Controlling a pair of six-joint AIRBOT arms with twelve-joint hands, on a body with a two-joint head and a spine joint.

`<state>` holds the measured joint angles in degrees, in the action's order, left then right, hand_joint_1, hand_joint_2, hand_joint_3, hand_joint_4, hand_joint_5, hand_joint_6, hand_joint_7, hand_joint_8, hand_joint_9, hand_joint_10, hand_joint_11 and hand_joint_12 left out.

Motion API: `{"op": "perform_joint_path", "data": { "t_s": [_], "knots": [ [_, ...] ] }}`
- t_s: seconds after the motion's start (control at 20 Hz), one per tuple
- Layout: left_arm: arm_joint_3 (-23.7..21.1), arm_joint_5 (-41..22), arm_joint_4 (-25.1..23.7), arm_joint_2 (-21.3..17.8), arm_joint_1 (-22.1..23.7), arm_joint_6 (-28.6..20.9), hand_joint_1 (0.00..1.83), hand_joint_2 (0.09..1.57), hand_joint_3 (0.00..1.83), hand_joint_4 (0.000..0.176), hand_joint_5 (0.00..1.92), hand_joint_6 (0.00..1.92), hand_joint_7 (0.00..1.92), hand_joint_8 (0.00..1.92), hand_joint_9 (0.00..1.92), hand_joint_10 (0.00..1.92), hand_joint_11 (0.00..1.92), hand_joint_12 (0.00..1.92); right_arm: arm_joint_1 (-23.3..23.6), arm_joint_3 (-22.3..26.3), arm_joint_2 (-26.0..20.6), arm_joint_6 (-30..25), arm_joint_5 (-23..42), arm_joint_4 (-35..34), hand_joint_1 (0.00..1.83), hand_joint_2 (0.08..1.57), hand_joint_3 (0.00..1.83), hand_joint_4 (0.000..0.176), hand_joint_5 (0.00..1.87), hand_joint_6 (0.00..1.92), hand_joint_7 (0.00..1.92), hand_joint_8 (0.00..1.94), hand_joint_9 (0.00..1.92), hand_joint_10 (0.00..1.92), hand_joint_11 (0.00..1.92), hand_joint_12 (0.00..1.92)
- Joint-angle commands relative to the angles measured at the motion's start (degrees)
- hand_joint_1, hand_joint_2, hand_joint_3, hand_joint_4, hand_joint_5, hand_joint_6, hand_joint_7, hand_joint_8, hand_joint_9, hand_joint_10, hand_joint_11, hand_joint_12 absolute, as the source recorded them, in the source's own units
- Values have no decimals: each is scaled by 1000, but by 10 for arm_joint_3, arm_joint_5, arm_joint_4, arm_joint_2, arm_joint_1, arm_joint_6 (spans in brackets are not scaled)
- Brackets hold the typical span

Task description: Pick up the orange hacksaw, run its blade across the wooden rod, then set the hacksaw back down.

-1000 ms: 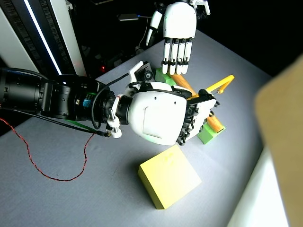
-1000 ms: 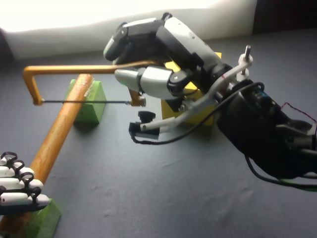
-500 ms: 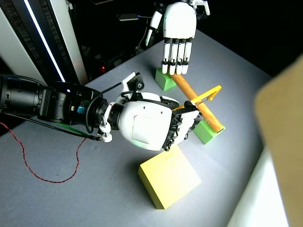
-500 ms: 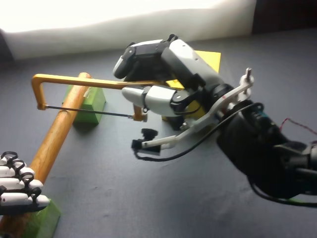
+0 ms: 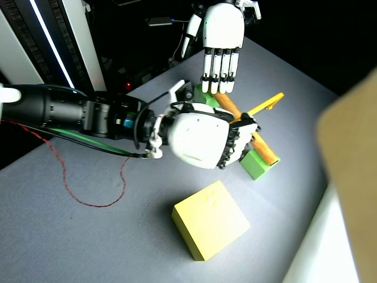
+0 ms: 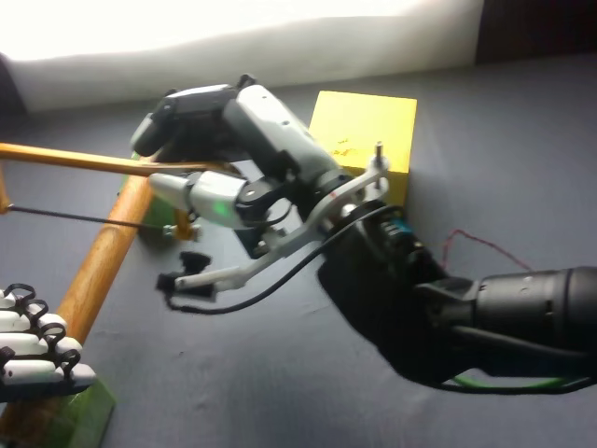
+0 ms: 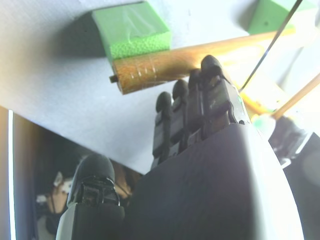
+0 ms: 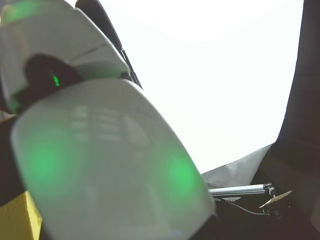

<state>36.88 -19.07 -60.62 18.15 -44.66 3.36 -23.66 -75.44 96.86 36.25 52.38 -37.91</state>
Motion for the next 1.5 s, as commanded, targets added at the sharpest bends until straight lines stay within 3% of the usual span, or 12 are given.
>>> {"op": "perform_joint_path", "data": {
  "t_s": [0.0, 0.1, 0.3, 0.4, 0.5, 0.65, 1.0, 1.3, 1.45],
  "knots": [
    [-1, -9, 6, 5, 4, 0, 0, 1270, 0, 0, 158, 2, 156, 4, 126, 2, 0, 322, 10, -4, 6, -10, 53, 33, 1384, 1091, 0, 0, 886, 917, 1038, 862, 1089, 1113, 941, 1128],
    [-1, -9, 6, 5, 5, 0, 0, 1269, 0, 0, 185, 4, 186, 5, 151, 6, 0, 409, 13, -9, 16, -8, 54, 27, 1382, 1096, 1, 0, 875, 935, 1026, 879, 1079, 1128, 930, 1131],
    [-1, -9, 6, 5, 5, 0, 0, 1262, 0, 0, 157, 0, 150, 0, 118, 0, 0, 319, 9, -9, 16, -1, 55, 27, 1383, 1088, 0, 0, 887, 927, 1051, 824, 1098, 1099, 955, 1112],
    [-1, -9, 6, 5, 5, 0, 0, 1260, 0, 0, 164, 3, 169, 3, 132, 4, 0, 404, 2, -7, 7, -3, 63, 38, 1376, 1128, 1, 0, 817, 1028, 968, 954, 982, 1238, 918, 1141],
    [-1, -9, 6, 5, 5, 0, 0, 1254, 0, 0, 152, 2, 160, 3, 132, 3, 0, 396, -6, -6, -7, -20, 64, 71, 1377, 1122, 2, 0, 835, 1015, 963, 954, 1003, 1212, 944, 1155],
    [0, -9, 6, 5, 5, 0, 0, 1254, 1, 0, 183, 7, 196, 7, 163, 8, 0, 401, -22, 9, -43, -42, 59, 107, 1376, 1126, 1, 0, 828, 1039, 947, 964, 999, 1209, 955, 1122],
    [1, -8, 6, 7, 7, 0, 0, 1253, 0, 0, 185, 2, 185, 2, 148, 2, 0, 353, -67, 118, -182, -39, 39, 139, 1377, 1122, 1, 0, 840, 1016, 956, 958, 1005, 1200, 954, 1114],
    [3, -7, 6, 8, 9, 0, 0, 1256, 0, 0, 161, 0, 160, 0, 128, 1, 0, 279, -78, 162, -251, -45, 44, 170, 1378, 1119, 0, 0, 857, 993, 964, 948, 998, 1212, 936, 1145],
    [2, -7, 6, 8, 9, 0, 0, 1251, 0, 0, 182, 5, 174, 3, 141, 4, 0, 333, -112, 179, -286, -65, 68, 198, 1380, 1100, 0, 0, 886, 936, 1021, 871, 1061, 1151, 947, 1151]
  ]
}}
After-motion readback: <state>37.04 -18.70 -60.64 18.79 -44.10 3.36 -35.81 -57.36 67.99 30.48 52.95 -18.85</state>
